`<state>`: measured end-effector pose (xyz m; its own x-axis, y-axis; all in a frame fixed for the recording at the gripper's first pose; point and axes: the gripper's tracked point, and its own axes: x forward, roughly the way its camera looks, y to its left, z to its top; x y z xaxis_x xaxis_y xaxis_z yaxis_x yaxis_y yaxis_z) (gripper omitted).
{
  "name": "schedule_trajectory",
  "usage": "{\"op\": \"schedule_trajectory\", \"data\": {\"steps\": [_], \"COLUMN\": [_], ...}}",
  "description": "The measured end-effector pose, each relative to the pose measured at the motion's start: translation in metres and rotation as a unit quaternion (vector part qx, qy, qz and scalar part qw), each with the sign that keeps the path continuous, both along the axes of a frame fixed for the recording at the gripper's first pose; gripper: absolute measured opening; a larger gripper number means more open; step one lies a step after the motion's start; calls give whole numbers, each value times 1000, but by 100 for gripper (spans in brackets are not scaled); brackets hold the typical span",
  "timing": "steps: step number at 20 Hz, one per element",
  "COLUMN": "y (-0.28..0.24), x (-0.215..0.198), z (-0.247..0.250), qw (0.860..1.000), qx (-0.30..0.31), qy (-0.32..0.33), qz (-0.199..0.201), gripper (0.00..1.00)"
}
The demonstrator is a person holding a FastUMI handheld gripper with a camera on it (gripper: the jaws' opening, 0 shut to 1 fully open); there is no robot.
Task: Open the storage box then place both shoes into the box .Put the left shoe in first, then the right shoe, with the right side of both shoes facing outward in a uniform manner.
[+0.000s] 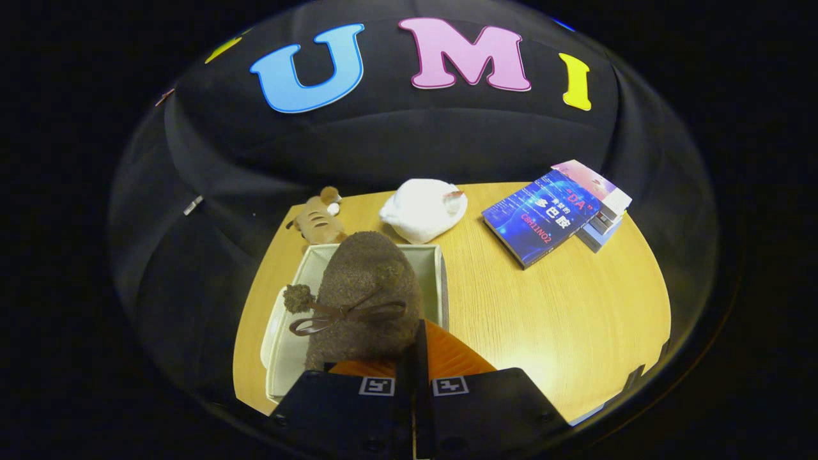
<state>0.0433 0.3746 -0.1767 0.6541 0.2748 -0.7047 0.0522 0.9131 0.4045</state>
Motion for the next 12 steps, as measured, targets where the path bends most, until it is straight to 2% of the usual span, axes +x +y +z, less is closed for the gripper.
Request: {"op": "schedule_trajectory", "data": {"steps": [3, 8, 10, 11, 12], "y": [2, 14, 18, 22, 26], "x": [0, 2, 2, 2, 0], "z": [-23, -30, -35, -38, -37], "qw": [999, 997, 996, 996, 996], "qx": [-32, -70, -77, -79, -80], "qy": [20, 22, 31, 34, 33], "qz": [-17, -19, -16, -13, -8], "gripper": [7, 11, 15, 23, 26]}}
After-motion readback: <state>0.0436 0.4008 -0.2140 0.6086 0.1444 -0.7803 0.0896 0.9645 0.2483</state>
